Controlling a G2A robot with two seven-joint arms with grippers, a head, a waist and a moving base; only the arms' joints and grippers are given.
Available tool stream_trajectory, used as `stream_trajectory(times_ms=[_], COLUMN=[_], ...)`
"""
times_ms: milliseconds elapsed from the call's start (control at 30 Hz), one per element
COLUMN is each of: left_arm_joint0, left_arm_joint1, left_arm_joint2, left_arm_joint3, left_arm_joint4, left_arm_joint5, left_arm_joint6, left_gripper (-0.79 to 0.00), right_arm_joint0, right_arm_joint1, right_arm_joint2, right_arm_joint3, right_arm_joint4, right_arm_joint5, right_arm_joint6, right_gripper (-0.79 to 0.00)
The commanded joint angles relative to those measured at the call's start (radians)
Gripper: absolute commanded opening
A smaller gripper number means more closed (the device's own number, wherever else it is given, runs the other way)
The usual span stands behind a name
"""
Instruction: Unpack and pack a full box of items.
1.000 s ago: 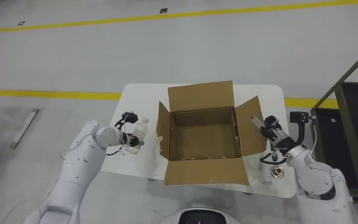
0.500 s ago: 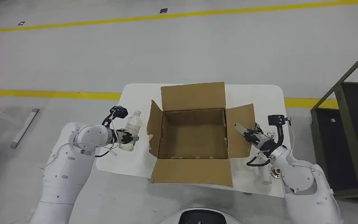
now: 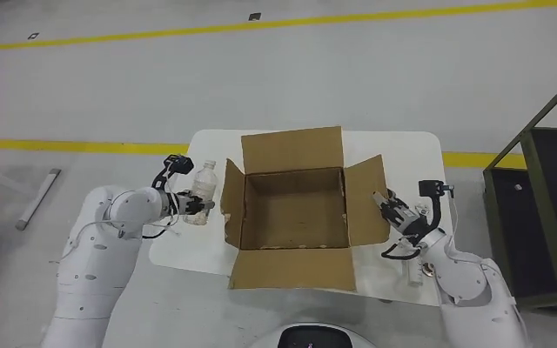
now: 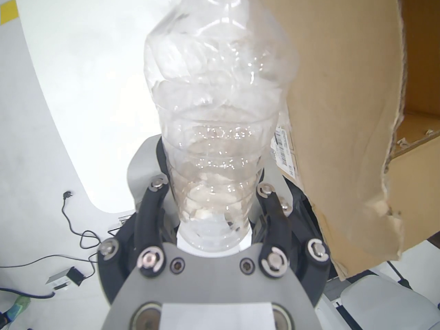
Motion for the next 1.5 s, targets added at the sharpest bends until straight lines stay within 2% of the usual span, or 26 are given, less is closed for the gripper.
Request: stream_trajectory(times_ms=[0,167,367,533,667,1233,1300,1333,1400,1433,1467], left_arm_joint0=[-0.005,-0.037,-0.080,-0.125,-0.165,-0.165,-0.185,-0.131,-0.054,-0.031,-0.005], left_arm_joint1=[0.005,0.013,0.011,0.006,0.003,0.003,-0.008,-0.007,0.004,0.007,0.012], left_arm_joint2=[-0.015,-0.046,-0.033,0.023,0.058,0.058,0.109,0.121,0.087,0.080,0.066], left_arm_joint3=[-0.051,-0.155,-0.218,-0.179,-0.104,-0.104,-0.118,-0.154,-0.218,-0.228,-0.197], left_arm_joint4=[0.056,0.024,-0.161,-0.325,-0.447,-0.447,-0.467,-0.503,-0.556,-0.587,-0.596], left_arm_joint5=[0.030,0.039,0.017,-0.004,-0.002,-0.002,0.042,0.042,0.060,0.053,0.041], left_arm_joint6=[-0.001,-0.017,-0.030,-0.084,-0.134,-0.134,-0.094,-0.106,-0.135,-0.154,-0.172], left_gripper=[-0.785,-0.785,-0.785,-0.785,-0.785,-0.785,-0.785,-0.785,-0.785,-0.785,-0.785], right_arm_joint0=[-0.009,-0.024,-0.055,-0.066,-0.073,-0.079,-0.080,-0.080,-0.081,-0.083,-0.085], right_arm_joint1=[-0.001,0.000,-0.001,0.000,0.001,0.013,0.013,0.014,0.015,0.015,0.016], right_arm_joint2=[-0.006,-0.022,-0.056,-0.073,-0.079,-0.060,-0.065,-0.067,-0.070,-0.071,-0.071], right_arm_joint3=[-0.006,-0.038,-0.082,-0.092,-0.096,-0.110,-0.108,-0.108,-0.110,-0.112,-0.114], right_arm_joint4=[0.035,0.026,0.009,0.010,0.011,0.015,0.020,0.021,0.020,0.020,0.020], right_arm_joint5=[0.013,0.043,0.071,0.088,0.099,0.090,0.086,0.085,0.084,0.084,0.085], right_arm_joint6=[-0.004,-0.026,-0.069,-0.085,-0.092,-0.098,-0.095,-0.094,-0.096,-0.096,-0.097], right_gripper=[-0.785,-0.785,-0.785,-0.785,-0.785,-0.785,-0.785,-0.785,-0.785,-0.785,-0.785])
